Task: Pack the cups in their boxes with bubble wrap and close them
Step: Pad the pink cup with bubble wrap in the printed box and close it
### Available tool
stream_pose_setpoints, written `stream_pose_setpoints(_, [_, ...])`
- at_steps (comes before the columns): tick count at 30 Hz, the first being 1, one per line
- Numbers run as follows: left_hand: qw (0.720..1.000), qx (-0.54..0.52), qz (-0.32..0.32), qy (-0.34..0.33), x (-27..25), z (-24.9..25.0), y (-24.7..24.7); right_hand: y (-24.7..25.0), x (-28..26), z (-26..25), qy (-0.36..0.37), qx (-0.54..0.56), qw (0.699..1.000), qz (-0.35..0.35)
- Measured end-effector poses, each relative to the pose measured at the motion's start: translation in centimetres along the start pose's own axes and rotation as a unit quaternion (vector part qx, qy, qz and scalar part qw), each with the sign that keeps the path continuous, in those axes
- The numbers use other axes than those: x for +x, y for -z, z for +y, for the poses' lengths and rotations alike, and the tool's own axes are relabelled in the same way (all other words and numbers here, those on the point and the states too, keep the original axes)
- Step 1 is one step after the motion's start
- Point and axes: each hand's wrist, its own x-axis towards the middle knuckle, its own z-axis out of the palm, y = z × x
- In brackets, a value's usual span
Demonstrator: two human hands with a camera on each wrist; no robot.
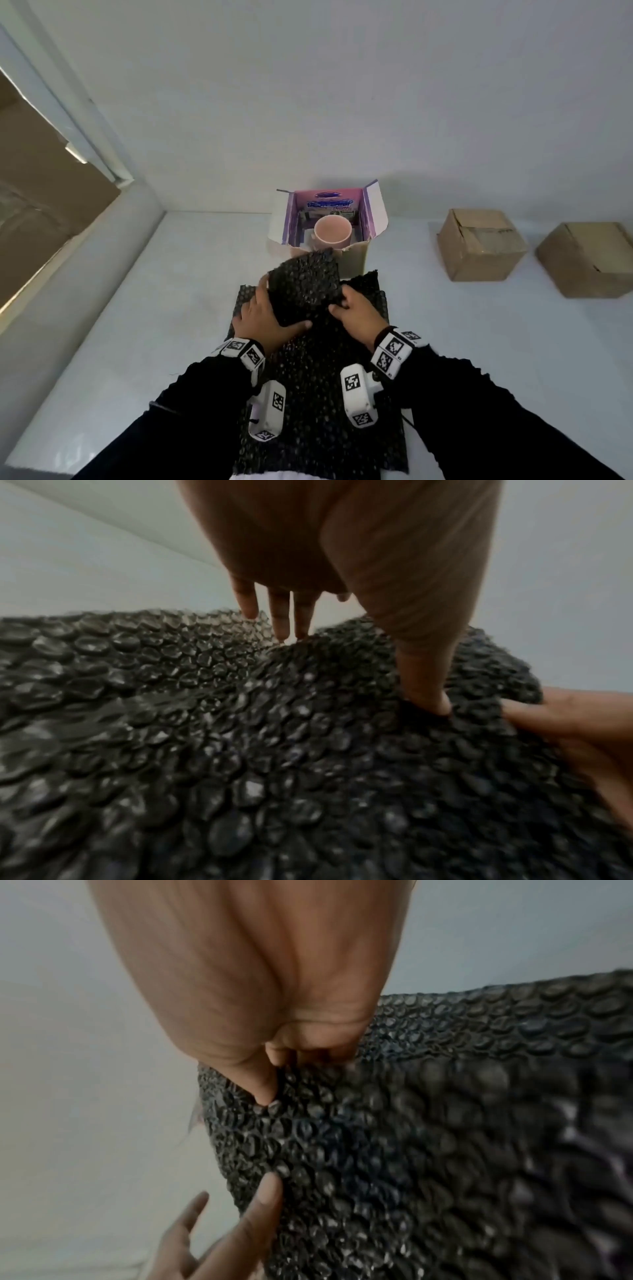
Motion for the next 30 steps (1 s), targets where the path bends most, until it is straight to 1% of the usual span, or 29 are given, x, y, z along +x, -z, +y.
stream_pose_setpoints(2, [0.994,-0.101,-0.032,-0.013,0.5,0.1,0.4,0.5,-0.1,-0.8,0.003,0.069,0.997,0.026])
stream_pose_setpoints(4, [0.98,-0.19,-0.053,-0.04,0.7,0.5,0.6,1.0,-0.2,-1.7,0.003,0.107,0.993,0.045])
stream_pose_setpoints(5, [0.973,-0.222,-0.048,-0.052,0.8,0.7,0.7,1.1,-0.2,-2.0,0.004,0.109,0.993,0.055])
stream_pose_setpoints(6, [0.967,-0.246,-0.037,-0.063,0.9,1.0,0.9,1.2,-0.1,-2.0,0.005,0.083,0.994,0.076])
stream_pose_setpoints(7, [0.963,-0.261,-0.021,-0.07,1.0,1.2,1.0,1.4,0.1,-1.9,0.009,0.035,0.994,0.107])
stream_pose_setpoints(9, [0.962,-0.266,0.018,-0.067,1.3,1.2,1.3,1.9,0.3,-1.1,0.008,-0.062,0.985,0.161])
stream_pose_setpoints(11, [0.964,-0.252,0.06,-0.051,1.4,0.8,1.6,2.3,0.3,-0.3,-0.003,-0.097,0.98,0.173])
stream_pose_setpoints(13, [0.963,-0.251,0.087,-0.047,1.6,0.1,1.7,2.3,0.1,0.4,-0.012,-0.128,0.976,0.178])
stream_pose_setpoints(16, [0.955,-0.275,0.102,-0.047,1.8,-0.6,1.7,1.9,0.0,1.3,0.017,-0.183,0.958,0.219])
stream_pose_setpoints(17, [0.953,-0.278,0.106,-0.053,1.7,-0.7,1.7,1.7,-0.1,1.5,0.029,-0.183,0.955,0.23])
stream_pose_setpoints(19, [0.952,-0.274,0.118,-0.071,1.5,-0.4,1.8,1.2,-0.4,1.5,0.055,-0.151,0.959,0.234])
stream_pose_setpoints(20, [0.95,-0.274,0.122,-0.087,1.3,-0.1,1.9,1.0,-0.5,1.5,0.072,-0.138,0.959,0.237])
stream_pose_setpoints(22, [0.943,-0.276,0.126,-0.14,0.8,0.7,2.1,0.8,-0.9,1.0,0.104,-0.149,0.952,0.247])
stream_pose_setpoints(23, [0.938,-0.274,0.125,-0.172,0.6,1.3,2.2,0.8,-1.1,0.7,0.115,-0.162,0.949,0.245])
stream_pose_setpoints(25, [0.929,-0.267,0.126,-0.221,0.1,2.7,2.5,0.9,-1.4,0.0,0.126,-0.18,0.954,0.205])
stream_pose_setpoints(28, [0.912,-0.291,0.136,-0.256,-0.3,4.9,3.1,1.1,-1.3,0.2,0.117,-0.188,0.968,0.118])
stream_pose_setpoints(30, [0.9,-0.291,0.164,-0.279,-0.3,5.9,3.6,1.4,-1.1,0.3,0.116,-0.215,0.966,0.084])
